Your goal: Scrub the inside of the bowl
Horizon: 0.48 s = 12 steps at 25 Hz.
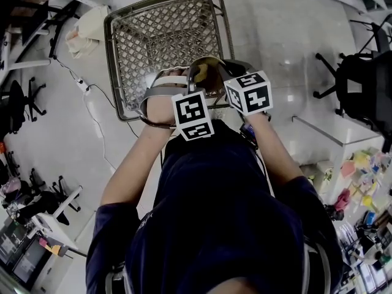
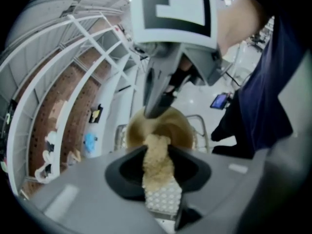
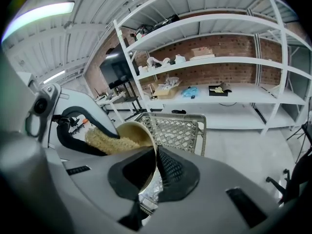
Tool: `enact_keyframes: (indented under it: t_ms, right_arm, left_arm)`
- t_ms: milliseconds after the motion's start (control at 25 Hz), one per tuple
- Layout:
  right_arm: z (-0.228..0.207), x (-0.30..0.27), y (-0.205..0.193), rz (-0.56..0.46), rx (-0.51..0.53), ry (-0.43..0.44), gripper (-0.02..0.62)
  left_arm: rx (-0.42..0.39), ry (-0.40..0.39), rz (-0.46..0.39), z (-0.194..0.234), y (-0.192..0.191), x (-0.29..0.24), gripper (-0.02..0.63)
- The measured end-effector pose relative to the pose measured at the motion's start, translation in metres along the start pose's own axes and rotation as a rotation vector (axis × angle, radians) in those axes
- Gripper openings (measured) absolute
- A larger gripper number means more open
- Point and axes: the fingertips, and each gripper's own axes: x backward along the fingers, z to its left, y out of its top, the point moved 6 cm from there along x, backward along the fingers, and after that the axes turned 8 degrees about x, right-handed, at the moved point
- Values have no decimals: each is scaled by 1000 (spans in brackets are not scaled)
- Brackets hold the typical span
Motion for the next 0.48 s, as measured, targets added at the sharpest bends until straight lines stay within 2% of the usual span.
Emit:
enact_keyframes:
  t_ms: [120, 280, 480]
  right_arm:
    - [-1, 0, -1, 3, 2, -6, 15]
    - [-3, 1, -2, 3, -9, -6, 14]
    - [-2, 4, -4, -9, -13, 3, 14]
  left_arm:
    - [-9, -54, 8, -17, 3, -2, 120]
    - [-20, -86, -39, -24, 15, -4, 120]
    - [5, -69, -90, -16, 30, -6, 120]
